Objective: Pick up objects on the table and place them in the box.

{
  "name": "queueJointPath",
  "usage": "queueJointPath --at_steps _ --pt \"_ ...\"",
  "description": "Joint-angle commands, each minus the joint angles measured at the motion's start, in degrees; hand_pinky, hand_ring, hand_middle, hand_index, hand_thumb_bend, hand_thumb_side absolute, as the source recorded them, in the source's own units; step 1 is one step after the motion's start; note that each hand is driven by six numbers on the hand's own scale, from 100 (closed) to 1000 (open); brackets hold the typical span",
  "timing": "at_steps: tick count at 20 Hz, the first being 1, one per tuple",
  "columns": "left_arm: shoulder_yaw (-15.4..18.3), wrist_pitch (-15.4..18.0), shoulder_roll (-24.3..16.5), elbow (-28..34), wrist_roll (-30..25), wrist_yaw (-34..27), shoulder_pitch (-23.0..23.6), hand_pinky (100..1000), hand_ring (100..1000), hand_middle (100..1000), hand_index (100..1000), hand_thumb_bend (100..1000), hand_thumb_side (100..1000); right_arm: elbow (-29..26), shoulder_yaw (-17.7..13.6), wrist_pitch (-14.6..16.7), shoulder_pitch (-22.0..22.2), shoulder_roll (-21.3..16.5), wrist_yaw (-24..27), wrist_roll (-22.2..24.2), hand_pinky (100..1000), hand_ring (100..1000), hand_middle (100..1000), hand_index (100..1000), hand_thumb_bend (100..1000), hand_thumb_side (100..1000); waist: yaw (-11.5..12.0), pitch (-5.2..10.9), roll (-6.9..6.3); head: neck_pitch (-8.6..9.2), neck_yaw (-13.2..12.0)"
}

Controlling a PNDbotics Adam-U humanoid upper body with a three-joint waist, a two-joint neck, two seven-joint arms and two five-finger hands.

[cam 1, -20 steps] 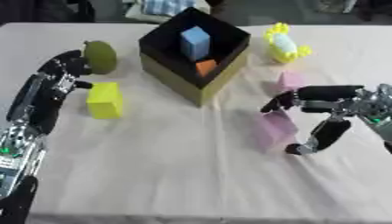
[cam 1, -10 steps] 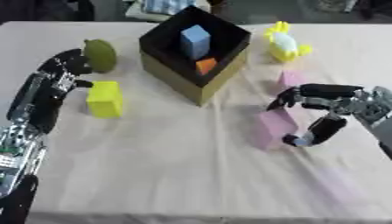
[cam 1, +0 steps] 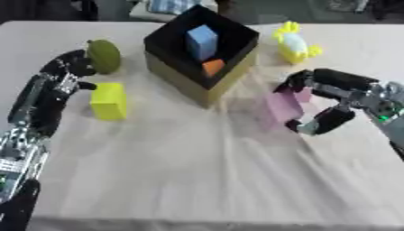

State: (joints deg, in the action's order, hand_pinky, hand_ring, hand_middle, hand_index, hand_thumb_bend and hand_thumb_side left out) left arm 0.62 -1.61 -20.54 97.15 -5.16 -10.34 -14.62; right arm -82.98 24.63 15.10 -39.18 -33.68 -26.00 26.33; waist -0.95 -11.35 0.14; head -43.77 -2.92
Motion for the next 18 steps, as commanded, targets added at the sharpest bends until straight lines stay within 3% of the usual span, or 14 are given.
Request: queueJointPath --at_steps 1,2,3,4,9,18 --pt "0.19 0.13 -0.75 1.03 -0.30 -0.09 -0.66 666 772 754 859 456 614 -3.66 -1.36 -1.27 -2.46 -2.09 2.61 -0.06 744 738 573 735 216 197 0.09 1.39 0.37 0.02 -0.06" --pt "0.15 0.14 -0.74 1.05 -0.34 -0.10 -0.68 666 772 754 859 456 614 -4.42 -1.61 -1.69 -3.33 -2.15 3.16 0.12 745 738 573 735 216 198 0.16 1.44 0.38 0.07 0.00" --pt "0.12 0.14 -0.73 1.06 -0.39 -0.11 -0.70 666 772 754 859 456 614 -4.99 -1.86 -2.11 -4.14 -2.13 3.57 0.27 745 738 575 736 151 249 0.23 1.47 0.38 0.11 0.03" --pt "0.05 0.13 -0.72 1.07 -0.45 -0.13 -0.72 666 772 754 859 455 614 -5.34 -2.19 -2.54 -5.15 -1.96 3.88 0.31 745 739 575 737 215 201 0.37 1.53 0.38 0.14 0.09" --pt "-0.37 0.11 -0.60 1.20 -0.92 -0.21 -0.99 666 773 754 859 455 614 -3.02 -3.73 -3.83 -10.76 0.88 3.06 -0.53 747 738 579 741 217 206 1.55 1.63 0.34 0.41 0.63" --pt "-1.50 0.02 0.10 1.68 -2.09 -0.37 -2.07 665 774 753 859 455 613 10.81 -6.44 -2.21 -20.19 11.10 -6.67 -3.40 753 749 612 775 222 217 5.73 1.36 0.13 1.37 3.09"
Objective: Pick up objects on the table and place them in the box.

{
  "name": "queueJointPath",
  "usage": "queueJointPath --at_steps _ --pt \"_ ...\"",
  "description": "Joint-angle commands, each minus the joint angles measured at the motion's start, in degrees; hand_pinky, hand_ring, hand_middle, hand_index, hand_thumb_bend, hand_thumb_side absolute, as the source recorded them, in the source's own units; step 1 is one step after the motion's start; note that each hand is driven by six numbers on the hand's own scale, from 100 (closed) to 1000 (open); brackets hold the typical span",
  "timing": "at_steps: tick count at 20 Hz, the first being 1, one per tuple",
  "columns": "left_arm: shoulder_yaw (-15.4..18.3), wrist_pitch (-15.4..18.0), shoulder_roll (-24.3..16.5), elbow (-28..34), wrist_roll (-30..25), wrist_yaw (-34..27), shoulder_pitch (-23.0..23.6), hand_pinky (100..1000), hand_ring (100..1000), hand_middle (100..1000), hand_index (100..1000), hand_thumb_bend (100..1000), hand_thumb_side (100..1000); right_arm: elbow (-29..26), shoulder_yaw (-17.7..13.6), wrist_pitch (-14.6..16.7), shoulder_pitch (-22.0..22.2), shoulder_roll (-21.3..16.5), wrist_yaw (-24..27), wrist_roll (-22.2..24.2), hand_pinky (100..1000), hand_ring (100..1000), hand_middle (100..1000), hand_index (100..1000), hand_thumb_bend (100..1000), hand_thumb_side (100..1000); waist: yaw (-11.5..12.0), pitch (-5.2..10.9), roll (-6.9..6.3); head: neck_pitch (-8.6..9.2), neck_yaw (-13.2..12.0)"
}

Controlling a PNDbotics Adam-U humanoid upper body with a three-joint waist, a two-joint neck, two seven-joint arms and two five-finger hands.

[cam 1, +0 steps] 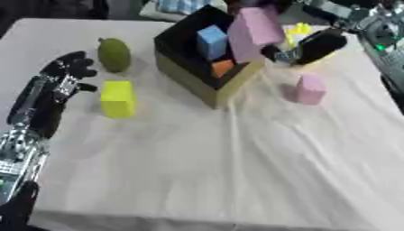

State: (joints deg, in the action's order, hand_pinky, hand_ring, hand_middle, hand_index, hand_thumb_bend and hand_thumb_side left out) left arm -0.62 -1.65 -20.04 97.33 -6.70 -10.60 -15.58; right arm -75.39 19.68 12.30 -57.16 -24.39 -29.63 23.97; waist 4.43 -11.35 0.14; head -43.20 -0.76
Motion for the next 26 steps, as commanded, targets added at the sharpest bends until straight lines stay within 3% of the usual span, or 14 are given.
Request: queueJointPath --at_steps 1,7,14,21,24,26 --pt "-0.44 0.02 -0.26 1.56 -0.76 -0.13 -1.27 665 774 753 859 455 612 5.08 -1.93 0.80 -2.90 2.89 -4.77 -1.49 755 752 617 780 221 218 0.91 1.30 0.12 0.93 1.34" --pt "-1.25 -0.15 0.36 1.92 -1.65 -0.29 -1.92 664 774 752 858 454 613 14.45 -4.81 1.23 -5.77 7.93 -15.20 -3.94 760 766 661 838 217 233 3.40 0.99 0.13 1.42 3.22" --pt "-1.51 -0.27 0.67 1.99 -2.01 -0.22 -2.18 663 773 752 858 456 613 23.32 -8.11 0.04 -5.87 10.90 -21.93 -7.96 767 787 743 894 251 260 4.36 0.62 0.36 2.10 3.86" --pt "-1.39 -0.32 0.71 1.89 -1.87 -0.16 -2.05 662 772 751 858 455 614 25.53 -9.69 -2.82 -5.76 10.65 -25.88 -12.22 789 824 852 951 314 295 4.13 0.54 0.46 2.38 3.95" --pt "-1.37 -0.29 0.70 1.88 -1.87 -0.12 -2.02 661 772 751 858 455 614 25.16 -9.93 -3.88 -5.83 10.30 -26.73 -14.29 801 840 892 972 425 330 3.99 0.54 0.44 2.55 3.94" --pt "-1.29 -0.28 0.65 1.88 -1.79 -0.13 -1.97 661 772 750 858 455 615 24.60 -10.05 -4.22 -5.90 9.99 -26.53 -15.32 802 840 893 975 446 347 3.84 0.52 0.38 2.57 3.88"
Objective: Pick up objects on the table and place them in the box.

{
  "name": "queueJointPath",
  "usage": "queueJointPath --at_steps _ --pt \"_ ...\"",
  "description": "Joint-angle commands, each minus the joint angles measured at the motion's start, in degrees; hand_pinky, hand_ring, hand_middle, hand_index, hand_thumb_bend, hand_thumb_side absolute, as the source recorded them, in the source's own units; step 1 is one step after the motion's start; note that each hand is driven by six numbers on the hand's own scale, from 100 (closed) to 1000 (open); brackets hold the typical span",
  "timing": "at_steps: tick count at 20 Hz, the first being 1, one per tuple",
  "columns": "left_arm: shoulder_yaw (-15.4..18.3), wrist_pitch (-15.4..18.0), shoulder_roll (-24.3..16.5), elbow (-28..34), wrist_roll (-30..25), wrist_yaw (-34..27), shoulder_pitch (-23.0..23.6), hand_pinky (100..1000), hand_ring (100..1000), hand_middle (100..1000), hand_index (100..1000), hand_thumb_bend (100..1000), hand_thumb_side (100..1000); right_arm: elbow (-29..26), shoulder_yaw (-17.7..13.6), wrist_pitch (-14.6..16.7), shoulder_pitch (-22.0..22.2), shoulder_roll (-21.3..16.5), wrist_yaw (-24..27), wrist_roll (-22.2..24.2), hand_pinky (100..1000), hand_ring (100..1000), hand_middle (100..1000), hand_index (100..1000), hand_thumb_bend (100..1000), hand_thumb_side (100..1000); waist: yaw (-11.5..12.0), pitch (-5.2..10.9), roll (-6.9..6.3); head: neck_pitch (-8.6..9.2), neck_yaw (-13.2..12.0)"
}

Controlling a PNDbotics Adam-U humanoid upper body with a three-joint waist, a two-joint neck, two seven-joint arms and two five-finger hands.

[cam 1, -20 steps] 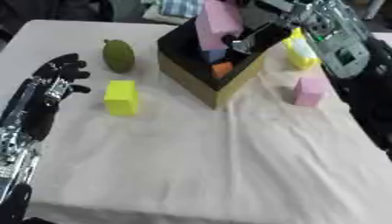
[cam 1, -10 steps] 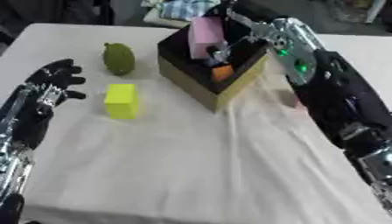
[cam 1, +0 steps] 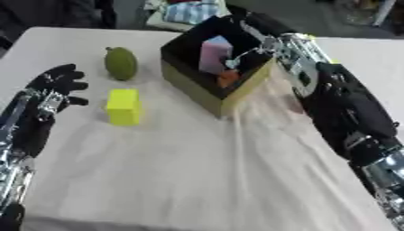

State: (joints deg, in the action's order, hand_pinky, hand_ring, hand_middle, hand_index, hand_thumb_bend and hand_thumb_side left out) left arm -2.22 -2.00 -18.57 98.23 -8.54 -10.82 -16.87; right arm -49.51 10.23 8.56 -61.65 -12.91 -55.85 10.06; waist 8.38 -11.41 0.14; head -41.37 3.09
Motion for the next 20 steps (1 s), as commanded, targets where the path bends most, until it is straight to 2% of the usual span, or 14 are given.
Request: queueJointPath --at_steps 1,2,3,7,14,20 --pt "0.34 0.07 -0.85 0.99 0.09 0.08 -0.64 661 772 750 858 455 615 -1.69 -0.60 -0.49 -1.45 -1.72 0.15 -1.68 802 839 891 975 447 350 -0.21 0.58 0.36 0.74 -0.02" --pt "0.38 0.08 -0.88 0.99 0.13 0.07 -0.59 661 772 750 858 452 615 -2.21 -0.55 -0.43 -1.50 -2.03 0.78 -1.74 801 837 885 974 415 377 -0.33 0.58 0.36 0.72 -0.07" --pt "0.45 0.08 -0.91 0.97 0.18 0.08 -0.53 661 772 750 858 455 615 -3.04 -0.39 -0.23 -1.56 -2.53 1.62 -1.67 800 837 883 974 445 354 -0.52 0.60 0.36 0.70 -0.19" --pt "0.83 0.11 -1.19 0.87 0.53 0.13 -0.10 660 771 750 858 455 615 -8.07 0.84 0.82 -1.31 -5.94 5.73 0.28 803 837 878 974 434 361 -1.72 0.71 0.54 0.57 -1.21" --pt "1.62 0.25 -1.98 0.62 1.27 0.37 0.70 659 770 749 857 454 615 -17.33 2.27 1.03 1.63 -14.97 14.73 6.77 807 840 865 975 438 369 -4.18 0.85 1.00 0.22 -3.62" --pt "1.67 0.31 -2.04 0.56 1.37 0.26 0.50 659 770 748 857 453 615 -17.01 0.95 -0.38 4.95 -18.87 17.93 9.70 807 840 858 976 432 368 -5.01 0.93 1.01 0.33 -4.26"
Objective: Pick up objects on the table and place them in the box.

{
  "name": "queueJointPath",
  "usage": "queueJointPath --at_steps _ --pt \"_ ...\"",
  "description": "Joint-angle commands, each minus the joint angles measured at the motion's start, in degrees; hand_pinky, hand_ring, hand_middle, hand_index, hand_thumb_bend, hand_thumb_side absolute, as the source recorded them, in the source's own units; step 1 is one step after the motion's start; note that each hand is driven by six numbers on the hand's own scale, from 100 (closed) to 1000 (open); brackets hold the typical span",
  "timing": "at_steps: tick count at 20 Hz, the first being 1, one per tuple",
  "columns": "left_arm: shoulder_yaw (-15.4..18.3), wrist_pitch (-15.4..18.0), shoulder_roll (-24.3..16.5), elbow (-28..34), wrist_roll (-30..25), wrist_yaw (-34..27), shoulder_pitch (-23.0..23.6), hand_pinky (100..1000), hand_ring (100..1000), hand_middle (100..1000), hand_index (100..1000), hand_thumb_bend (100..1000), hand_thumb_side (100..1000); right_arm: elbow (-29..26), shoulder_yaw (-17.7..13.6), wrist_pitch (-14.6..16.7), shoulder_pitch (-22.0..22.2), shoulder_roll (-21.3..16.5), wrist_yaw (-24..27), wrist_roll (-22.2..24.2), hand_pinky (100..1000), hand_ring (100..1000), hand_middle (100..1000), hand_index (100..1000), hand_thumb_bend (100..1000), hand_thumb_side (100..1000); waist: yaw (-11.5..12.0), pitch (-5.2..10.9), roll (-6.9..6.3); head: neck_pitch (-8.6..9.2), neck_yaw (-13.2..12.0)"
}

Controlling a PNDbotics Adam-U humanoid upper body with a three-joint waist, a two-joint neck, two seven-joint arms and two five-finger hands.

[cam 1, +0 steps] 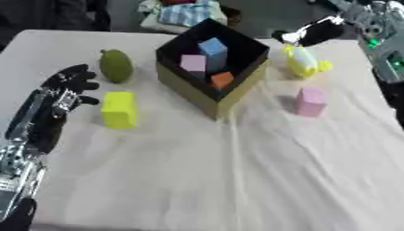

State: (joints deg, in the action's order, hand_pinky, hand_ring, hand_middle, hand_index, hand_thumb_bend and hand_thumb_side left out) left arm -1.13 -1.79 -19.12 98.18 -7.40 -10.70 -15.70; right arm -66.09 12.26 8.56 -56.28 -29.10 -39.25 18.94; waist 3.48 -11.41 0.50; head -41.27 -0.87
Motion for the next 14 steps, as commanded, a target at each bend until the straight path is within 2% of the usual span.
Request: queueJointPath --at_steps 1,7,14 --pt "0.63 0.13 -1.53 0.62 0.27 0.13 -0.68 659 770 748 857 452 615 0.36 -1.28 -0.49 0.16 -3.02 1.52 1.13 808 843 857 975 438 362 -0.18 0.93 0.64 0.24 -0.38" --pt "0.74 0.13 -1.51 0.60 0.45 0.14 -0.74 659 770 748 857 452 615 3.58 -2.17 -0.25 3.25 -4.77 1.96 2.45 805 842 852 973 448 350 -0.47 0.81 0.61 0.36 -0.81" --pt "0.83 0.16 -1.43 0.54 0.50 0.11 -0.77 659 771 748 857 450 616 4.82 -1.30 0.22 6.20 -5.78 2.84 4.75 808 848 857 974 449 337 -0.97 0.64 0.56 0.36 -1.26"
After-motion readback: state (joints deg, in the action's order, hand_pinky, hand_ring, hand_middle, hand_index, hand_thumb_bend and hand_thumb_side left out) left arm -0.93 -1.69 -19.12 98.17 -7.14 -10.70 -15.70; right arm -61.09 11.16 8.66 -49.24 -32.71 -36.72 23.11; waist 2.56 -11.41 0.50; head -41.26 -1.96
